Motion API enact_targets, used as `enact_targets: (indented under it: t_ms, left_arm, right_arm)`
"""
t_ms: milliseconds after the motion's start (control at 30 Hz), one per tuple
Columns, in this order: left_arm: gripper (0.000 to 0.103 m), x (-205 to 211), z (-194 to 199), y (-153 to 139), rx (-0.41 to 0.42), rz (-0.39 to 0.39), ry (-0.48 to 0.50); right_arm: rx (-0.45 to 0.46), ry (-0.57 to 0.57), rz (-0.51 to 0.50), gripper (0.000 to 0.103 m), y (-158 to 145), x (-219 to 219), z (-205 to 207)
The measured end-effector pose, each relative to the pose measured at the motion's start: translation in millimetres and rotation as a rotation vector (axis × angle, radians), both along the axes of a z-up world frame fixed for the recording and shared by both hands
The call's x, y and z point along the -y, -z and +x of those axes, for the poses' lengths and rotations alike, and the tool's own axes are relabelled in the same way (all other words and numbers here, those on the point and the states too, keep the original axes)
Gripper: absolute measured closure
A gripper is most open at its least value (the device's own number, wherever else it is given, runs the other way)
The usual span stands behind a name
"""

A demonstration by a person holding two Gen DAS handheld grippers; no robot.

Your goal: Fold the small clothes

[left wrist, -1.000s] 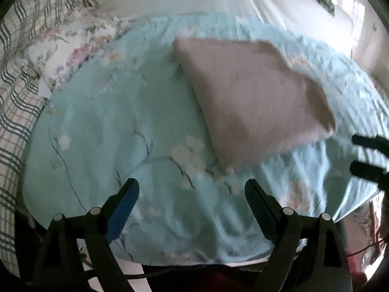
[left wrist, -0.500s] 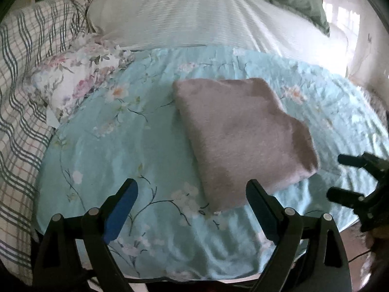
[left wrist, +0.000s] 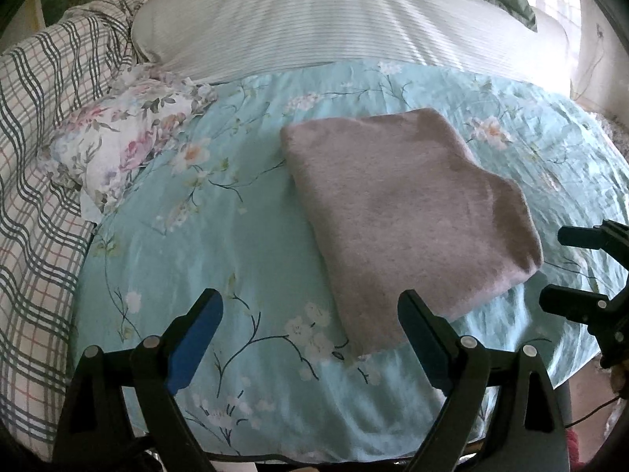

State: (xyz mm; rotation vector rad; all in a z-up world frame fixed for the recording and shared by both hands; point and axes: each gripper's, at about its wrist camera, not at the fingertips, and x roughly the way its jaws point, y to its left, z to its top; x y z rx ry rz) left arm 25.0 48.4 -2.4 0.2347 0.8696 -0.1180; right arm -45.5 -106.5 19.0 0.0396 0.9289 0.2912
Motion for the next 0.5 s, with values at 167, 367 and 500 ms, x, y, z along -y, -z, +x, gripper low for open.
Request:
enact_targets:
  t_ms: [167, 367, 500]
  left_arm:
    - [0.012, 0, 5, 2, -0.001, -0.003, 0.003]
    - [0.012, 2, 12, 6, -0.009, 0.011, 0.003]
    - [0.012, 2, 15, 5, -0.016, 0.000, -0.004]
  right_arm:
    - [-0.006, 0.000, -0.008, 0.001, 1, -1, 6]
    - [-0.017, -0.002, -0.033, 0.001, 3, -1, 15]
    - [-0.012, -0.001, -0.043, 0.001, 0, -1, 20]
